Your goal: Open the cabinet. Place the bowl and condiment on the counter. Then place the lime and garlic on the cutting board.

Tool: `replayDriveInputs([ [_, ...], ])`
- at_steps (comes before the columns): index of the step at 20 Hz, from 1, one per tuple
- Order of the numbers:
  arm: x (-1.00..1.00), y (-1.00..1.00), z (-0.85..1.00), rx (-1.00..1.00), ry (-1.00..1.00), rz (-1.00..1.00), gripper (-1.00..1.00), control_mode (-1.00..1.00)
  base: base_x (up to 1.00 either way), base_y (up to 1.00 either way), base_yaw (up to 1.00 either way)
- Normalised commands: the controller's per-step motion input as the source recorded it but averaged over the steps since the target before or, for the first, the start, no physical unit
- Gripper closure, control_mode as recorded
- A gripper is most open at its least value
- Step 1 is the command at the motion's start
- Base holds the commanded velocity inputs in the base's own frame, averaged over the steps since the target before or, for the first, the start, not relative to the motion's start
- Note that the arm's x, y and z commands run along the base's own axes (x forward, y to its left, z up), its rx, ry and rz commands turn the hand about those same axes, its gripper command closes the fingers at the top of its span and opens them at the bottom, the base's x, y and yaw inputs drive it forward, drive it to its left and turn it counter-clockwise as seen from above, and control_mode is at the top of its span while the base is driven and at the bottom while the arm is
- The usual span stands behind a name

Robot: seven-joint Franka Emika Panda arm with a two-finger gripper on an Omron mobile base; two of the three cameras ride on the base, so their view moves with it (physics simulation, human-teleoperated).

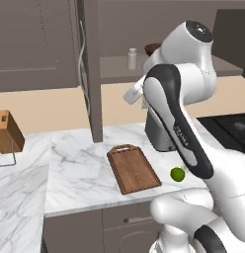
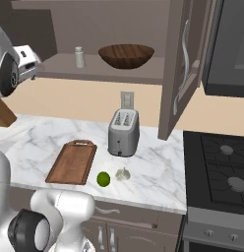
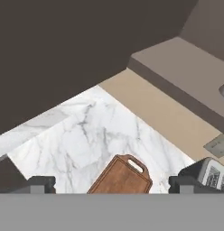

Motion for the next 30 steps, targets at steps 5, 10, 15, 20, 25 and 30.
replayDriveInputs([
  [5,0.53,-0.4,0.22,0.02,0.08,-0.53,-1.0,-1.0,0.0,0.0,0.0],
  [10,0.5,-0.36,0.17,0.05,0.01,-0.38,-1.0,-1.0,0.0,0.0,0.0],
  [15,0.67,-0.16,0.05,0.02,-0.01,-0.21,-1.0,-1.0,0.0,0.0,0.0],
  [20,0.66,-0.11,-0.17,0.02,-0.21,-0.04,-1.0,-1.0,0.0,0.0,0.0],
  [25,0.49,-0.16,0.0,0.08,-0.15,0.0,-1.0,-1.0,0.0,0.0,0.0],
  [30,0.28,-0.15,0.0,0.1,-0.02,0.0,-1.0,-1.0,0.0,0.0,0.0],
])
